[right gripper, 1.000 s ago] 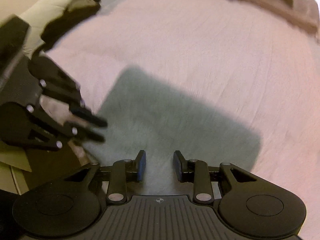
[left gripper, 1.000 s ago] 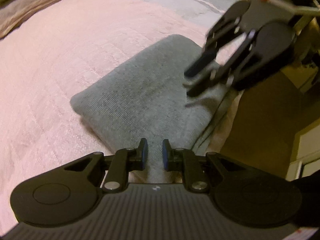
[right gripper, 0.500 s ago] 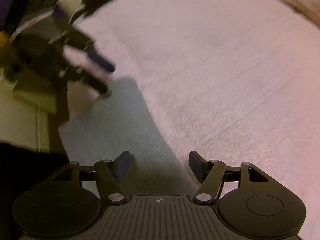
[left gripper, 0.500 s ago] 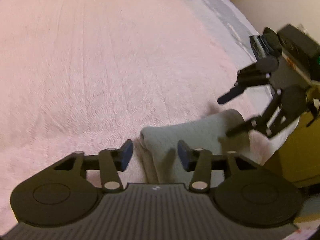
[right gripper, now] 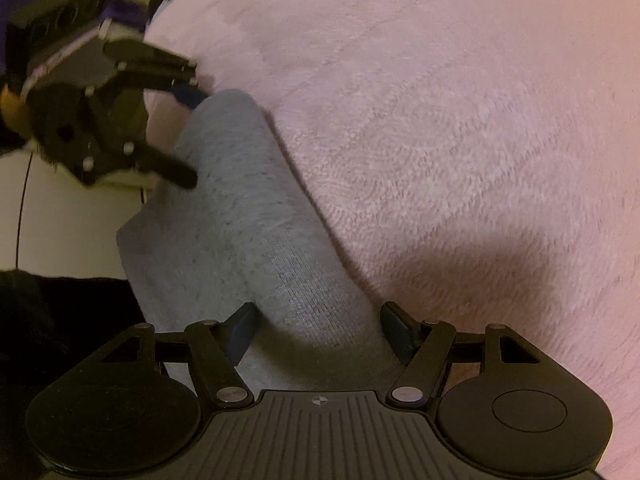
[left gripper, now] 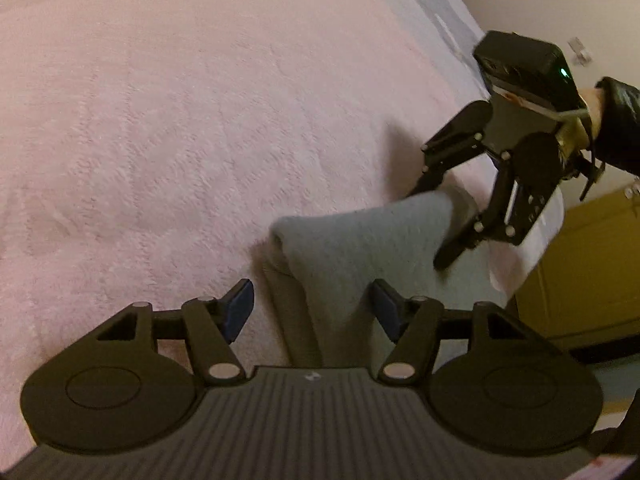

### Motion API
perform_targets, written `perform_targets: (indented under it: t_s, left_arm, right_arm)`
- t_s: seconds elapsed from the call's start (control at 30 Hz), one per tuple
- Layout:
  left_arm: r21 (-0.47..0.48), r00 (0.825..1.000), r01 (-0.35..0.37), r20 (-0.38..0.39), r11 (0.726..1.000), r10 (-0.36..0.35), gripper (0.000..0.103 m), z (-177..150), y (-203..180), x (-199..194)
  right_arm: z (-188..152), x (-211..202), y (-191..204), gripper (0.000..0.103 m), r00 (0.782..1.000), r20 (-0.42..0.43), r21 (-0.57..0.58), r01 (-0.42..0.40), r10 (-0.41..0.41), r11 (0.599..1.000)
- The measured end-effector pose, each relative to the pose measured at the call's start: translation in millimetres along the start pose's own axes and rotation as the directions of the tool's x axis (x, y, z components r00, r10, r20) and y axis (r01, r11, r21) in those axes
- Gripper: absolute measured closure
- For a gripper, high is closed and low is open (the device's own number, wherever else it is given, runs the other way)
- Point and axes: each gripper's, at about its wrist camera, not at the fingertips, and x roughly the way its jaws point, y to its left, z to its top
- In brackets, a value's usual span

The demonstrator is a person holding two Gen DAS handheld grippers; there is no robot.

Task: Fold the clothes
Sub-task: 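Grasp the folded bundle edge with the right gripper while the left gripper holds its other side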

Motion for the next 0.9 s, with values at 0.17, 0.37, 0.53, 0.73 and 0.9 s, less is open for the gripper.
perform_targets:
  t_s: [0.17,0.37,0.53,0.73,0.9]
  left_arm:
    - [0.075,0.999,0.026,-0.020,0.997,-0.024,0.046,9,-11,4]
    - [0.209,0.997,0.073,-0.022,0.975,-0.070,0.045,56,-37,5]
    - [0.360,0.994,0.066,0.056,0.931,-0.092,0.047,135,-76,9]
    - [0.442,0.981,0.058,0.140,0.895,-0.133,0.047,193,-116,3]
    - [0.460,0.985,0.102,0.075,0.882,-0.153,0.047,175,-133,20]
  right_arm:
    - [-17,-27,13,0.077,0.994,0.105,0.081,0.015,-0.024,0.997]
    - [-71,-69,17,0.079,0.938,0.324,0.324,0.012,-0.123,0.946]
    - [-150,-117,1,0.079,0.770,0.549,0.607,-0.100,-0.325,0.788]
    - [-280,-128,13,0.079,0.420,0.568,0.815,-0.409,-0.708,0.412]
    - [-341,-63,63,0.079,0.304,0.313,0.736,-0.676,-0.900,0.027]
